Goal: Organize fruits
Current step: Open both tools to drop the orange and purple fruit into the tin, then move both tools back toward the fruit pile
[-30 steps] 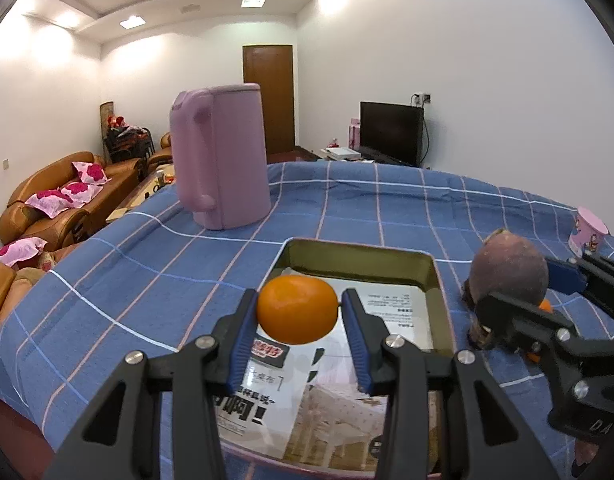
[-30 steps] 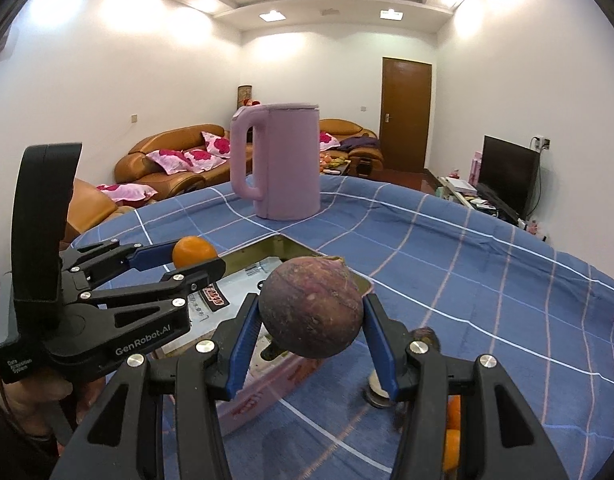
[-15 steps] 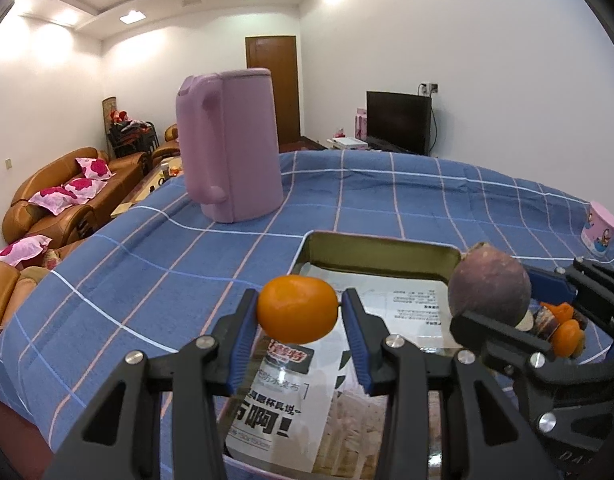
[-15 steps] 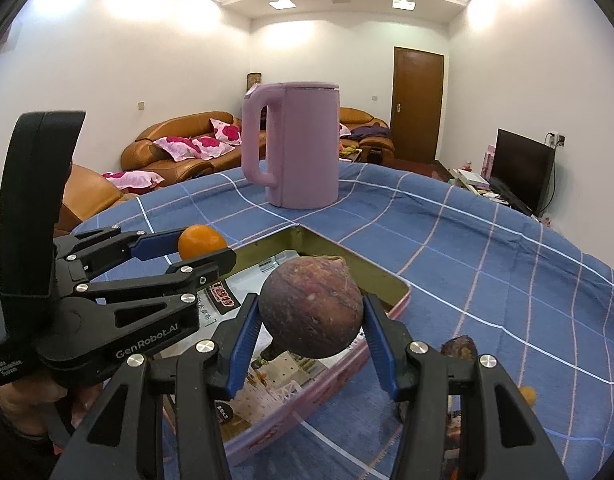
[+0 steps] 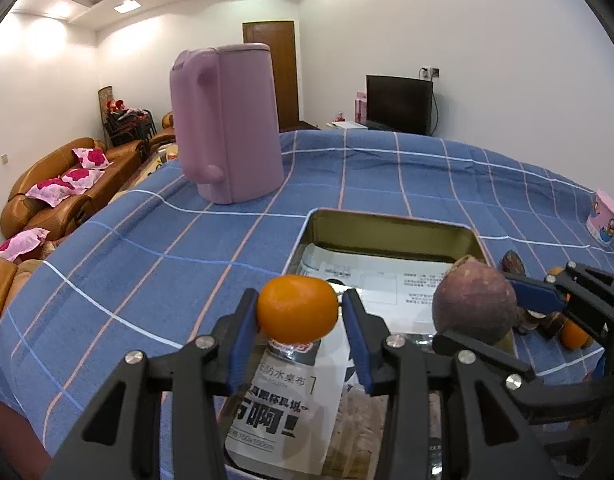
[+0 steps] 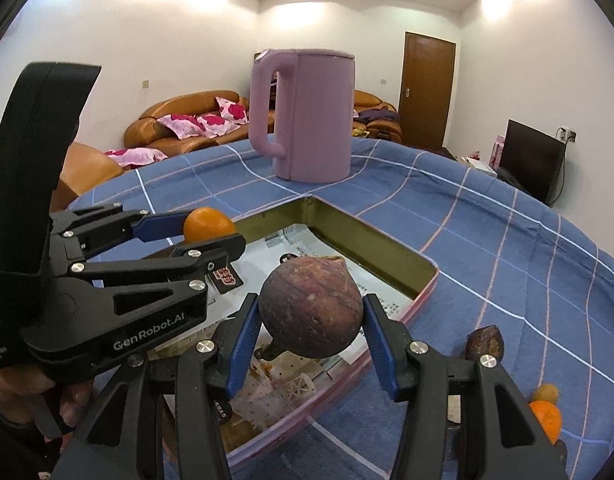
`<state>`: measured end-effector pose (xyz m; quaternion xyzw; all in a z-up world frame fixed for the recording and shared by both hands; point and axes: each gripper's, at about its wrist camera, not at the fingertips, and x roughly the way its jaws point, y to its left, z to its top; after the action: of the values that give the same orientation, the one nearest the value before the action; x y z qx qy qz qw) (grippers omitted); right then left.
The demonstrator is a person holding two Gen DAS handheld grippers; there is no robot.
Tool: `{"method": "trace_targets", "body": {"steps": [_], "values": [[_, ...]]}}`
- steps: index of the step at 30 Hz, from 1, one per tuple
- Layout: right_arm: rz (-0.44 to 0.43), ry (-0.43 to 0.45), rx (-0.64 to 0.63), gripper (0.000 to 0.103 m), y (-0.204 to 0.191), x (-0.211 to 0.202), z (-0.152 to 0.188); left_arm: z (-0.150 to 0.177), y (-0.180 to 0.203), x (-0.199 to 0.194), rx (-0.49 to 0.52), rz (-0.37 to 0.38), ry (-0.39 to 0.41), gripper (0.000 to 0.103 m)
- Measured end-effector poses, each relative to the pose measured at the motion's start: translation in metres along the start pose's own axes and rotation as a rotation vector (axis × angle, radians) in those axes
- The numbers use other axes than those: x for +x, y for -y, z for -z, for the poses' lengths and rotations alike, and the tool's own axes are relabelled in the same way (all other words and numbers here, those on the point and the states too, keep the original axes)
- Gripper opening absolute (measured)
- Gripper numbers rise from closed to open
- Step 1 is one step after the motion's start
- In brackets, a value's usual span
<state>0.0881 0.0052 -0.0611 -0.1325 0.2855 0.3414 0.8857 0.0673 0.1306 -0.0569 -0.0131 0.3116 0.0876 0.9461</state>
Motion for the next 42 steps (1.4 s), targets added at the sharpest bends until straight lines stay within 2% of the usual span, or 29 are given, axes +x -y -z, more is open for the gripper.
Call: {"method": "trace_targets", "body": {"steps": [9,11,13,14,16,20,26,30,33,37,42], "values": [[-0.014,-0.032,-0.002,0.053,0.0,0.006,-0.001,0.002,0.0,0.003,0.014,-0.009,-0.015,0.046],[-0.015,-0.035,-0.007,0.053,-0.001,0.006,0.0,0.003,-0.001,0.003,0.006,-0.013,-0.02,0.049],[-0.019,-0.029,-0.011,0.054,-0.001,0.005,0.0,0.003,-0.004,-0.001,-0.004,-0.017,-0.017,0.057],[-0.017,-0.02,-0.01,0.057,-0.001,0.003,0.0,0.003,-0.006,-0.003,-0.012,-0.017,-0.014,0.059],[-0.012,0.006,0.002,0.065,0.001,-0.002,0.0,0.004,-0.01,-0.01,-0.033,-0.011,-0.002,0.072],[-0.012,0.038,0.017,0.067,0.005,-0.016,0.004,0.003,-0.007,-0.03,-0.03,0.016,0.039,0.082],[0.087,0.088,0.072,0.067,0.033,-0.062,0.024,-0.001,0.026,-0.058,0.01,0.074,0.095,0.089],[0.209,0.072,0.142,0.067,0.067,-0.092,0.048,0.001,0.06,-0.067,0.066,0.123,0.104,0.089],[0.27,0.039,0.213,0.067,0.094,-0.106,0.067,0.003,0.085,-0.066,0.099,0.162,0.091,0.089],[0.305,-0.001,0.262,0.067,0.113,-0.115,0.082,0.008,0.115,-0.062,0.143,0.201,0.063,0.089],[0.272,-0.047,0.269,0.067,0.117,-0.113,0.087,0.015,0.139,-0.056,0.179,0.21,0.036,0.089]]}}
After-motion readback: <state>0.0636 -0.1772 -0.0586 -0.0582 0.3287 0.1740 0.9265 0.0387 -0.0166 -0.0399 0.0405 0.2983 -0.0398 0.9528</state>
